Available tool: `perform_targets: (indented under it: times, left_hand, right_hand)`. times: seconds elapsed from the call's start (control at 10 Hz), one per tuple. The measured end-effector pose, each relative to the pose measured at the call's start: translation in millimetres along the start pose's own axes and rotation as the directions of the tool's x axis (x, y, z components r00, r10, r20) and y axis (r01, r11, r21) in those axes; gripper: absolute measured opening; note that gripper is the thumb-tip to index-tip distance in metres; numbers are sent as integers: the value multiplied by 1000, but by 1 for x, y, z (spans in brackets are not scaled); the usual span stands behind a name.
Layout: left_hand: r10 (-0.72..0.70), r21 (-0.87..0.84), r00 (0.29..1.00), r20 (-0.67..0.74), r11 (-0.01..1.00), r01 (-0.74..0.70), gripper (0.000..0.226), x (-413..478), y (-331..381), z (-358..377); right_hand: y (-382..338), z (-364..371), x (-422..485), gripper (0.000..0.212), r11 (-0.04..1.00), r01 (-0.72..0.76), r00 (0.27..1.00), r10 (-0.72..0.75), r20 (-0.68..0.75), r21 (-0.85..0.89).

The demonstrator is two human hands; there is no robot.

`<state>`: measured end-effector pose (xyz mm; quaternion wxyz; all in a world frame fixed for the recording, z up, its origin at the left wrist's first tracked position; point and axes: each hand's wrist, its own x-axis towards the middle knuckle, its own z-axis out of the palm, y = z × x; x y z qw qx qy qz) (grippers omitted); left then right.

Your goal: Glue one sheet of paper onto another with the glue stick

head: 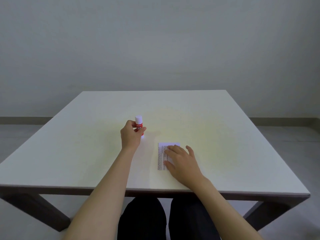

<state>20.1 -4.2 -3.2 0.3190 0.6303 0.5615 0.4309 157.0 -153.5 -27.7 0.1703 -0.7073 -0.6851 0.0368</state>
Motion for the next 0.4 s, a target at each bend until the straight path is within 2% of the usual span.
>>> perform_targets:
  times: [0.2, 0.3, 0.4]
  left_hand:
    - [-29, -24, 1000, 12, 999, 29, 28, 0, -2, -1]
    - [-72, -3, 992, 98, 997, 73, 70, 0, -6, -2]
    - [-56, 39, 996, 63, 998, 54, 113, -5, 0, -7]
  right_hand:
    - [-1, -3, 0, 41, 1000, -6, 1000, 6, -17, 17]
    - [-1, -5, -1, 41, 1000, -8, 1000, 8, -15, 27]
    - [-2, -7, 1, 43, 997, -15, 999, 19, -45, 81]
